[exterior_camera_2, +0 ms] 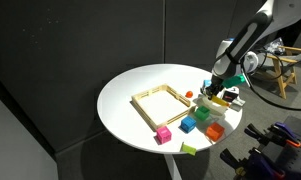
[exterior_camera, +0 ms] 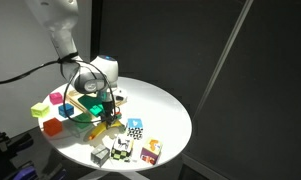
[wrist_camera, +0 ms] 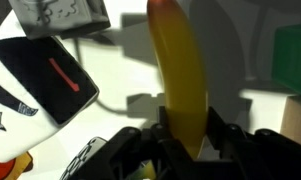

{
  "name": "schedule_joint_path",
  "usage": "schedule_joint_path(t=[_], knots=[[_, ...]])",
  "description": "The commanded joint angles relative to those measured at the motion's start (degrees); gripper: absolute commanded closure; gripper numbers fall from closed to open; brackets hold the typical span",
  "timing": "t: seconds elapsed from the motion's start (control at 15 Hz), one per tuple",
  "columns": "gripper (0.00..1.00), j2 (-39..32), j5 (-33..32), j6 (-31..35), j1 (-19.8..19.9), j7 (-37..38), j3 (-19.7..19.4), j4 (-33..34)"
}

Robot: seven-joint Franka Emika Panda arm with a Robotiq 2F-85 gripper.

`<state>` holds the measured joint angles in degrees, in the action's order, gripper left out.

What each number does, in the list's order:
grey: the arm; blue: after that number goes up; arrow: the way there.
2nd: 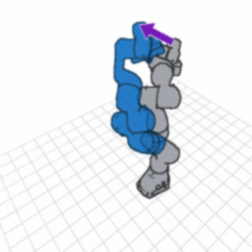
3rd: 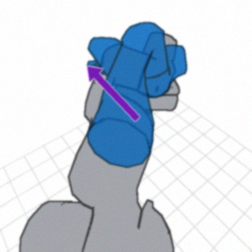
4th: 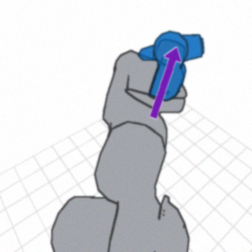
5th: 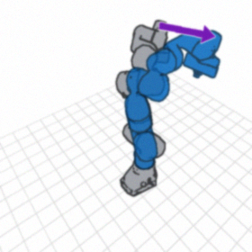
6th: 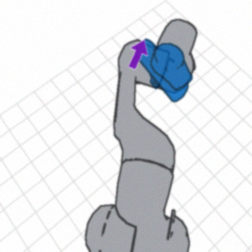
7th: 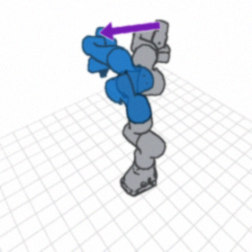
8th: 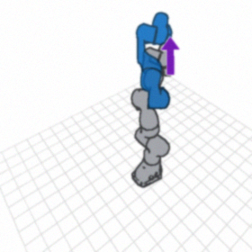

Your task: Pick up the yellow banana toy, turn it ninety degrees anticlockwise and put it at the edge of the table

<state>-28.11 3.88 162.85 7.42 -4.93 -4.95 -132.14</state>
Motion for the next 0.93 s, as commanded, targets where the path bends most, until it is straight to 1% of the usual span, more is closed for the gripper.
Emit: schedule_joint_path(t=[0.0, 0.4, 0.87], knots=[[0.84, 5.5, -1.2, -2.8, 0.8, -0.8, 0.3, -3.0], [0.84, 11.4, -0.7, -5.7, 2.0, -4.6, 1.0, -5.8], [0.84, 15.4, -0.3, -8.2, 3.0, -10.3, 1.1, -7.5]])
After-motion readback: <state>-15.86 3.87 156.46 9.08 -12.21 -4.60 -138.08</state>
